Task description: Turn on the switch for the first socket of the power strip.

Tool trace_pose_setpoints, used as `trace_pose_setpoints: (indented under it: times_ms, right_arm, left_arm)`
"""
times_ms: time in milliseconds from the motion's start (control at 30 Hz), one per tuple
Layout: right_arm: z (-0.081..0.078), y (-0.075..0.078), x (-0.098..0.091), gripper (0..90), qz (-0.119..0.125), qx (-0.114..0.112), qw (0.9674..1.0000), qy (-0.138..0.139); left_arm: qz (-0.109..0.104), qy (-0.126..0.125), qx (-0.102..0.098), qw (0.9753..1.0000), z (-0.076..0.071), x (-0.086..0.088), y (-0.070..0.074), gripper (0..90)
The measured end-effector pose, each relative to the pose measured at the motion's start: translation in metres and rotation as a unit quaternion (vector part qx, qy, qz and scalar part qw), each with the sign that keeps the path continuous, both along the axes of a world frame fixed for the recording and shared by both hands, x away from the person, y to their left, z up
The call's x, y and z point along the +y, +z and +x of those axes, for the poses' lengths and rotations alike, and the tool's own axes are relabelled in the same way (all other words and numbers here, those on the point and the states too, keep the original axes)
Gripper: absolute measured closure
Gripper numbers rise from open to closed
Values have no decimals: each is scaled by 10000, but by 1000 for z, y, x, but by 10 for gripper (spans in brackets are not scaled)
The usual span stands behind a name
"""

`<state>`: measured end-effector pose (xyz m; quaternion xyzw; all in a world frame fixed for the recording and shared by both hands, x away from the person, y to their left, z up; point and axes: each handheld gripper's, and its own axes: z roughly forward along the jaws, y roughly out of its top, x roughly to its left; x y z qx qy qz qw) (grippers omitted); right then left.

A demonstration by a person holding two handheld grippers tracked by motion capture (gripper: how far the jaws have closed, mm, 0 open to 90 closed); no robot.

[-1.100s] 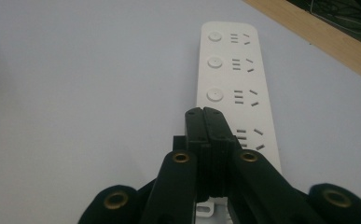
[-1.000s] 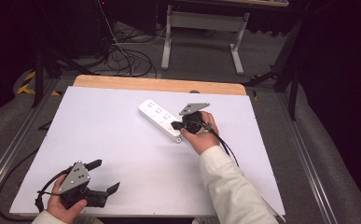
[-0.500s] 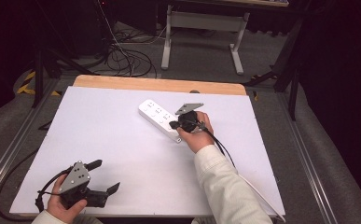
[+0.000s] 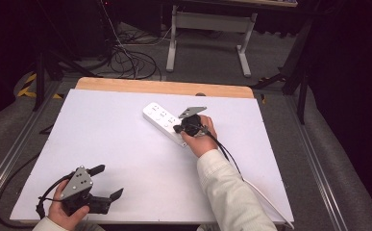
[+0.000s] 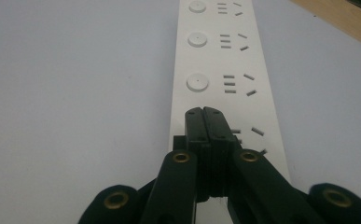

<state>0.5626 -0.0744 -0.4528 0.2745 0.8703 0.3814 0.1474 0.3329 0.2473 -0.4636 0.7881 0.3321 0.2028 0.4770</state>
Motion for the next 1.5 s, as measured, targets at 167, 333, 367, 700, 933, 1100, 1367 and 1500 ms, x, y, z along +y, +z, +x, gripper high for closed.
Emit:
trace_pose_setpoints:
  times_ms: [167, 333, 367, 700, 933, 1100, 1367, 1500]
  right_arm:
    - [1, -2, 0, 900, 32, 14, 10000, -21]
    - [1, -3, 2, 900, 20, 26, 10000, -12]
    - [1, -3, 2, 900, 12, 15, 10000, -13]
    - [1, -4, 3, 900, -53, -48, 10000, -13]
    - [1, -4, 3, 900, -46, -45, 10000, -41]
    - [0, -5, 4, 900, -69, -45, 10000, -44]
    - [0, -5, 4, 900, -102, -48, 9999, -18]
    - [0, -5, 4, 900, -106, -44, 9999, -37]
  left_arm:
    - [0, -1, 1, 10000, 0, 0, 0, 54]
    - [-26, -4, 19, 10000, 0, 0, 0, 54]
    - [-26, -3, 17, 10000, 0, 0, 0, 54]
    - [-22, -5, 20, 10000, 0, 0, 0, 54]
    - [-17, -18, 14, 10000, 0, -1, 0, 54]
    - [18, -23, -5, 10000, 0, -1, 0, 54]
    - [14, -19, -3, 10000, 0, -1, 0, 54]
    - [-24, -24, 25, 10000, 1, -1, 0, 54]
